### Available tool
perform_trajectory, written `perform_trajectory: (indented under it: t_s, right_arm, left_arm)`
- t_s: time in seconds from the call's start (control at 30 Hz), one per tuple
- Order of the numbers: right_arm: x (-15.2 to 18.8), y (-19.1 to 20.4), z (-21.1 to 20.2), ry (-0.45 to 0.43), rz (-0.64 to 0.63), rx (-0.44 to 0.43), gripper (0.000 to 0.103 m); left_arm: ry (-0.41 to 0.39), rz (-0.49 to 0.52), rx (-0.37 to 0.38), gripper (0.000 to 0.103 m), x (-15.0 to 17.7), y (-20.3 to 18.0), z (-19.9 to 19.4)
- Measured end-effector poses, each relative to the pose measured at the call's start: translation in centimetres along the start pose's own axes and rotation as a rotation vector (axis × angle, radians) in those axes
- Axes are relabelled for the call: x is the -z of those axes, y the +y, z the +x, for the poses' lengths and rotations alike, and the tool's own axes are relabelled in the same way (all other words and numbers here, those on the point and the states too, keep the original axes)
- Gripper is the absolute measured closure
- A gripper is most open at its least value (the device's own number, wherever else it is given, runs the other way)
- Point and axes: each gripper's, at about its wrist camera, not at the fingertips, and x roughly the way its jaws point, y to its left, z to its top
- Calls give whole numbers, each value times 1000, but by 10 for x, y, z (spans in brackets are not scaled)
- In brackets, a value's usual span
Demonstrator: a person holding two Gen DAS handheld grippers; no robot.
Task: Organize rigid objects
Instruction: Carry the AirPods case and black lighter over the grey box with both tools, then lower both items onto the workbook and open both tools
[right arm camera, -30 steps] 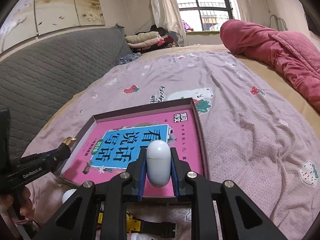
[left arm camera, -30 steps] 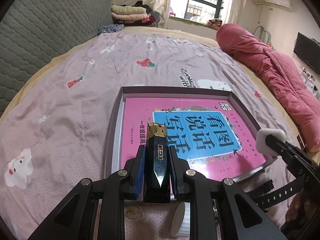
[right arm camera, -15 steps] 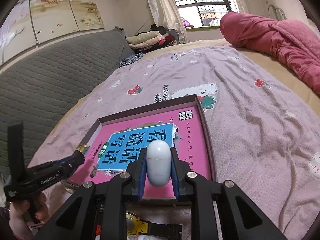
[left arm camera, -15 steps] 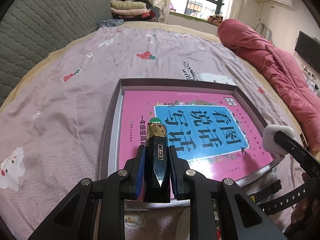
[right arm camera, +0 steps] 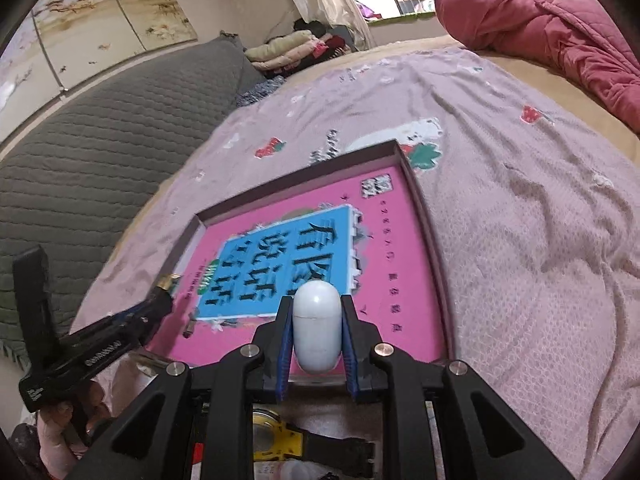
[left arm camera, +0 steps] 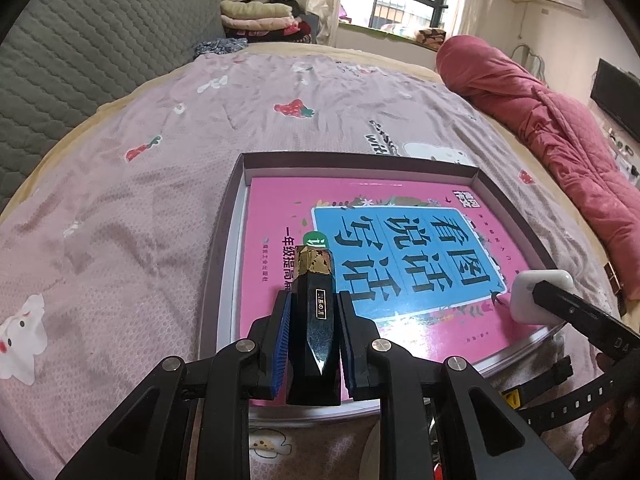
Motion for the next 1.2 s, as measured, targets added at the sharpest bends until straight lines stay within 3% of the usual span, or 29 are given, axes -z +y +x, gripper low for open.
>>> perform_trajectory:
  t_s: [0.3,0.83,1.2]
  right_arm:
    - [0,-3,-4,-15,-29,75,81]
    - [-4,-26,-10,-32,78,90,80]
    - [-3,-16,-13,-37,3,138,77]
  left_arm:
    - [11,-3,-1,81,3,0,2]
    - [50,-12,-17,81,5,5,13]
    - [75,-25,-28,80,7,10,17]
